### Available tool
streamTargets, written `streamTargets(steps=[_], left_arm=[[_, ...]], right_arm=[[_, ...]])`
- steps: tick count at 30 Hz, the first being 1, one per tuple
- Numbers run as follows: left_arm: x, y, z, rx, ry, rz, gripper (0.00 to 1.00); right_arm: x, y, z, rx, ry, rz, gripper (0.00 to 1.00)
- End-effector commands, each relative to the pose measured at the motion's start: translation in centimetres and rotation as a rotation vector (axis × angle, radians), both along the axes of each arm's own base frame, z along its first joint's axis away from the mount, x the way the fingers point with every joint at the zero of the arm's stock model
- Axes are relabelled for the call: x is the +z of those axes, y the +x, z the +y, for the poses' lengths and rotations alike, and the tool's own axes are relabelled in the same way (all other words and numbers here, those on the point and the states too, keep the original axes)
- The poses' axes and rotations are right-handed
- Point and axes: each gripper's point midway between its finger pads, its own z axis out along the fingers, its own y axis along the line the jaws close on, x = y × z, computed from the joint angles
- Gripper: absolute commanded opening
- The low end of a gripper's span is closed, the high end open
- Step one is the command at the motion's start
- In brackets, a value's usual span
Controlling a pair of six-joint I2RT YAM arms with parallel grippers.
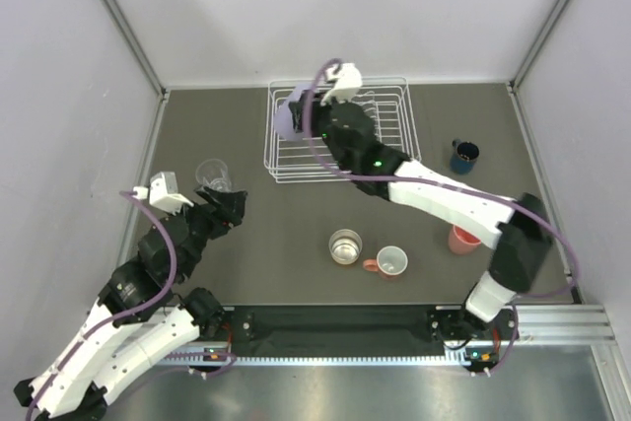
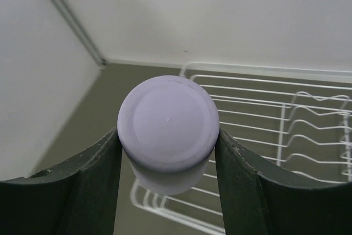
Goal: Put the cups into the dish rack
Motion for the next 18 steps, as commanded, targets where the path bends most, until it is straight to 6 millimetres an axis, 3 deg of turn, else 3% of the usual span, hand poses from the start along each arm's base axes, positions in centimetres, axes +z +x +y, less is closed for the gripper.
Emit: streamTargets(steps=[1,3,4,5,6,7,8,10,11,18], left_arm=[[-1.8,-0.2,-0.4,-0.045,0.086,0.026,0.73],[-2.9,-0.3,-0.4,-0.056,0.125,0.058,0.73],[-3.2,-0.2,-0.4,-0.056,0.139,0.07,0.73],[-3.8,-0.3,-0.2,-0.054,0.163,0.083,0.73],[-3.9,-0.3,-0.2,-0.054,0.171,0.084,0.74],[-4.2,-0.3,-0.1,-0.057,0.189,0.089,0.75],[-4.3,-0.4,0.0,-0.055,0.194,0.089,0.75],[-4.4,-0.5,0.5,-0.043,0.202,0.089,0.77],[-4.2,-0.6,0.7,-0.033,0.195,0.089,0.77],[-4.7,-0.5,0.2,-0.049,0.193,0.104,0.79]], right_arm=[[-0.1,4.7,-0.6,-0.211,-0.172,-0.135,0.0],[-0.2,6.3,-0.3,-0.27,-0.236,-0.178,0.0],[-2.6,7.7,0.6,-0.28,-0.282,-0.166,0.0],[-1.6,8.9,0.4,-0.307,-0.27,-0.18,0.0],[-2.0,9.8,0.5,-0.321,-0.289,-0.179,0.0],[-4.8,11.1,1.0,-0.331,-0.349,-0.139,0.0],[-3.6,12.4,0.6,-0.352,-0.323,-0.144,0.0],[-5.5,14.2,0.6,-0.351,-0.319,-0.112,0.0],[-5.4,15.1,-0.1,-0.364,-0.312,-0.112,0.0],[-8.0,17.8,-1.5,-0.349,-0.27,-0.088,0.0]])
